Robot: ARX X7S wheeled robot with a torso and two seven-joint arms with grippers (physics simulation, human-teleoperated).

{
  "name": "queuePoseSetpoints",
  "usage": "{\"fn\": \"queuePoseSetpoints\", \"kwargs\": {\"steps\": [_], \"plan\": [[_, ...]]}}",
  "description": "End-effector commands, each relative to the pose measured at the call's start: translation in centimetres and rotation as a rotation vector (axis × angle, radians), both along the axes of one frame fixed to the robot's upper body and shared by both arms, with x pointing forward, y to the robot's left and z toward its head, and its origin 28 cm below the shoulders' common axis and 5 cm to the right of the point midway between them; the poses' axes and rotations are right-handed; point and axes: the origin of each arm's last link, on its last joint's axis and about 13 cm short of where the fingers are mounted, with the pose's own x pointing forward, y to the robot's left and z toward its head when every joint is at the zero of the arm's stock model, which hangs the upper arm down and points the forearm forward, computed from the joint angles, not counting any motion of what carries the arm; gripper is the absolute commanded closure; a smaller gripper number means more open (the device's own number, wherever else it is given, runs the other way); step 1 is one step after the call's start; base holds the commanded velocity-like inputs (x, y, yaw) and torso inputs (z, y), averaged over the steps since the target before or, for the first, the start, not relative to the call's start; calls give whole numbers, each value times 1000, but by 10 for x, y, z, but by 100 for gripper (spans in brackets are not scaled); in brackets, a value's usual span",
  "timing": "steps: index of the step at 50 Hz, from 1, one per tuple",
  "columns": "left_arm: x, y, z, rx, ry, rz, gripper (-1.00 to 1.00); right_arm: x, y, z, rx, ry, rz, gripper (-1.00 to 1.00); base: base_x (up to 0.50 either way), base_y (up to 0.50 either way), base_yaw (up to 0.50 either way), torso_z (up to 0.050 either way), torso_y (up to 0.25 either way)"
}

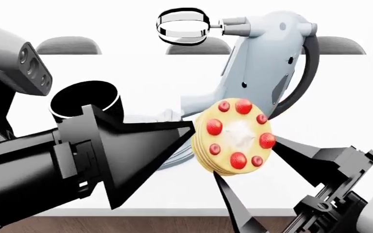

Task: Place the cake in the stand mixer bowl.

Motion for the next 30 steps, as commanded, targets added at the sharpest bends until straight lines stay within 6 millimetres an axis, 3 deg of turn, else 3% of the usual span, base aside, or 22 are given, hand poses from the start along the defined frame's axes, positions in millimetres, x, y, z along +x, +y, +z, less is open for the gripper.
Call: {"fn": "queuePoseSetpoints", "kwargs": {"steps": [1,30], "plan": [[7,-1,1,3,5,-21,-100,-6,-1,1,16,-29,5,100,0,0,0,0,0],[22,-18,-6,17,24,-107,-100,-10,1,1,8,-43,21,100,0,0,0,0,0]]}}
